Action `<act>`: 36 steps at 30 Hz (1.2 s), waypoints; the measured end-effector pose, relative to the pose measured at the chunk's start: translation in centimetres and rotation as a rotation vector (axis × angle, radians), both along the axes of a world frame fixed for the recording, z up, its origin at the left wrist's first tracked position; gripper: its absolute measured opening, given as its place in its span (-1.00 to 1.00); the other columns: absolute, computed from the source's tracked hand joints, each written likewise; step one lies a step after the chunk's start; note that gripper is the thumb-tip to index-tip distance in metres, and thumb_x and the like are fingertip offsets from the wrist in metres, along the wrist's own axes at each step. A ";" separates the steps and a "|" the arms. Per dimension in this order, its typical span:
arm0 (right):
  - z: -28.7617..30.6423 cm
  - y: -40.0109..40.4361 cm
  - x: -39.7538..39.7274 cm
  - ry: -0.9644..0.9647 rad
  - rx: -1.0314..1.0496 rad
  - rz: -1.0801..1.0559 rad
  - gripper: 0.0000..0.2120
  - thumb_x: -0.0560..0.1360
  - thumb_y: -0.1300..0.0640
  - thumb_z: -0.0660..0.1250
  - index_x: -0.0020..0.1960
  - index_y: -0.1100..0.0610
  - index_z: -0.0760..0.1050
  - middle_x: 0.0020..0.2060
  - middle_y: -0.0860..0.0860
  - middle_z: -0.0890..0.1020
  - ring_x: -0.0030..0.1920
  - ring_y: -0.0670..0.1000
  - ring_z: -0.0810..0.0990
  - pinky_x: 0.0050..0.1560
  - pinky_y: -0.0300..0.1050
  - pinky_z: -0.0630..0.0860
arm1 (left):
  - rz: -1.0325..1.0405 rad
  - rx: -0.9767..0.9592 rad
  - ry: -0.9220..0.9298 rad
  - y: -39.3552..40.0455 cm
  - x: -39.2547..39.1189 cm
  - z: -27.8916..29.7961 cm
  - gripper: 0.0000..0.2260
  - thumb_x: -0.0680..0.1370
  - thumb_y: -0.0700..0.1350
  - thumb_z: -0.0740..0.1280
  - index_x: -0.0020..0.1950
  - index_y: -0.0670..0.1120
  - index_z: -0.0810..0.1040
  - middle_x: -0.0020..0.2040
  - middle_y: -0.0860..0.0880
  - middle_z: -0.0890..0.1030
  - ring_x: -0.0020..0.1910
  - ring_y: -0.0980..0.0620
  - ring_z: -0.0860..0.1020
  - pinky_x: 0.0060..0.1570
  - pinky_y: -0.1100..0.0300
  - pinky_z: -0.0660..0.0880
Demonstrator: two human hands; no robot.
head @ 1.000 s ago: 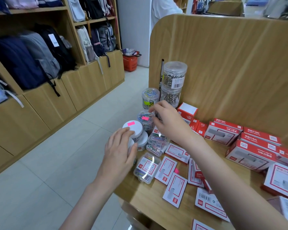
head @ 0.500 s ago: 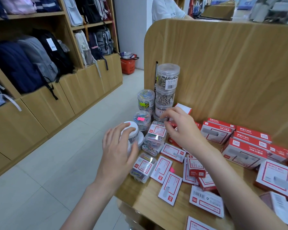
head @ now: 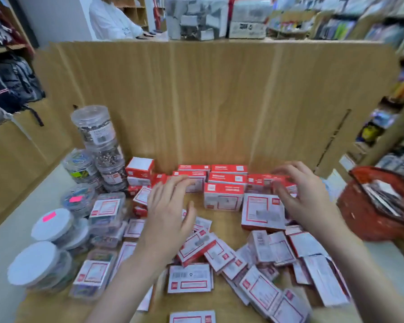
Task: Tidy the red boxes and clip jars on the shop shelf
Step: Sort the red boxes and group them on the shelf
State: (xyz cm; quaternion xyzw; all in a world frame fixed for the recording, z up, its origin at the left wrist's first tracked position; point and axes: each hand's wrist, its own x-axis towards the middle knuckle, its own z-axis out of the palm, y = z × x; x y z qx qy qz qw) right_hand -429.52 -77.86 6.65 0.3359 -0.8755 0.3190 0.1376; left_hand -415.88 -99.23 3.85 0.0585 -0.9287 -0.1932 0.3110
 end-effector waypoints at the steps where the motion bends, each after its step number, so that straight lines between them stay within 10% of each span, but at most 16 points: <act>1: -0.2 1.7 -0.8 0.000 0.005 -0.062 -0.81 0.41 0.17 0.25 -0.04 0.23 0.53 -0.08 0.16 0.55 -0.03 0.19 0.53 -0.02 -0.17 0.31 | -0.043 0.000 -0.007 1.1 -1.3 -0.1 -0.62 0.45 -0.08 0.11 0.21 -0.15 0.47 0.17 -0.07 0.51 0.18 0.00 0.38 0.22 -0.02 0.28; 5: -1.3 6.6 -3.5 -0.047 0.040 -0.237 -0.82 0.38 0.33 0.36 -0.01 0.27 0.53 -0.03 0.22 0.56 0.04 0.27 0.48 0.02 -0.11 0.26 | -0.173 -0.028 -0.059 5.1 -5.8 -0.3 -0.61 0.43 -0.07 0.12 0.21 -0.15 0.48 0.16 -0.08 0.53 0.17 -0.01 0.38 0.19 0.14 0.20; 10: -3.6 7.7 -7.3 -0.311 0.119 -0.440 -0.65 0.38 0.05 0.40 0.11 0.15 0.46 0.05 0.18 0.47 0.11 0.22 0.43 -0.01 -0.06 0.33 | -0.187 -0.068 -0.130 8.6 -9.2 -1.3 -0.62 0.43 -0.01 0.11 0.14 -0.10 0.53 0.14 -0.06 0.54 0.13 -0.09 0.45 0.18 0.04 0.25; 17: -4.5 7.5 -7.9 -0.125 0.022 -0.454 -0.66 0.31 -0.02 0.40 -0.13 0.05 0.27 -0.21 0.08 0.50 -0.13 0.19 0.48 -0.29 -0.07 0.27 | -0.164 -0.044 -0.173 9.2 -9.6 -2.0 -0.57 0.44 0.00 0.06 0.22 -0.09 0.48 0.18 -0.01 0.52 0.20 0.02 0.33 0.22 0.05 0.28; 24: 1.3 3.3 -4.2 -0.290 -0.400 0.023 -0.75 0.37 0.11 0.44 -0.04 0.03 0.41 -0.21 -0.14 0.56 -0.25 -0.15 0.53 -0.26 -0.40 0.37 | -0.053 0.100 -0.048 7.6 -7.3 0.7 -0.63 0.50 -0.06 0.10 0.27 -0.09 0.42 0.19 0.00 0.49 0.20 0.00 0.42 0.23 0.10 0.32; 36: 2.2 -14.1 4.3 -0.409 -0.379 0.568 -0.64 0.22 -0.02 0.50 -0.04 -0.06 0.46 -0.10 -0.13 0.61 -0.07 -0.07 0.59 -0.02 -0.11 0.52 | 0.477 0.022 0.088 -2.1 9.4 1.7 -0.67 0.44 -0.11 0.14 0.14 -0.11 0.52 0.08 -0.02 0.56 0.06 0.00 0.46 0.08 0.21 0.28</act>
